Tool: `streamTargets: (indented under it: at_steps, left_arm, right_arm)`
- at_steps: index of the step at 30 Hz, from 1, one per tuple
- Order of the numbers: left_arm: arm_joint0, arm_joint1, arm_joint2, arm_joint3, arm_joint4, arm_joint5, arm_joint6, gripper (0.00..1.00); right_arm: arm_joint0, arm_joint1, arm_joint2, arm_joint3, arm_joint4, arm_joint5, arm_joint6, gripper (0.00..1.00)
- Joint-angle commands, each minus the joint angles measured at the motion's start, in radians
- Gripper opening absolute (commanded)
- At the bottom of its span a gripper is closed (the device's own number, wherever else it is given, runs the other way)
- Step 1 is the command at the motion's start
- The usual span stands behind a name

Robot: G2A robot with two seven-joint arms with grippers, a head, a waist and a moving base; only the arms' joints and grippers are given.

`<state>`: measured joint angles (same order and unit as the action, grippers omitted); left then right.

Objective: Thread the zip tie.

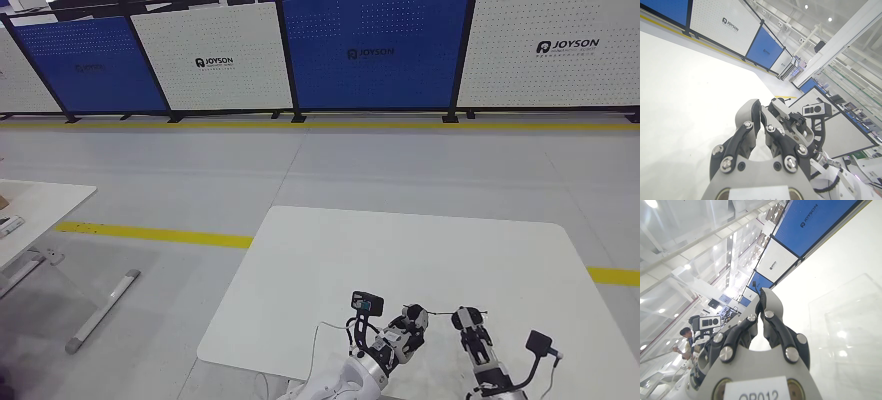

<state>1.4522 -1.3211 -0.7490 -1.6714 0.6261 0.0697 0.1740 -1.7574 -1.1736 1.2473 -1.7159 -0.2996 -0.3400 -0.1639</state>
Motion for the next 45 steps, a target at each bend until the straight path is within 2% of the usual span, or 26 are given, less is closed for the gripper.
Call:
streamTargets:
  at_steps: [1, 41, 45]
  left_arm:
    - [0.000, 0.000, 0.000, 0.000, 0.000, 0.000, 0.000, 0.00]
    - [0.000, 0.000, 0.000, 0.000, 0.000, 0.000, 0.000, 0.00]
    - [0.003, -0.004, -0.012, 0.001, -0.068, -0.010, -0.014, 0.00]
  right_arm:
    - [-0.001, 0.000, 0.002, -0.001, 0.000, 0.000, 0.002, 0.00]
    - [0.005, -0.015, -0.005, -0.005, -0.025, 0.000, 0.029, 0.00]
    - [0.002, -0.013, 0.001, -0.015, -0.013, 0.000, 0.042, 0.00]
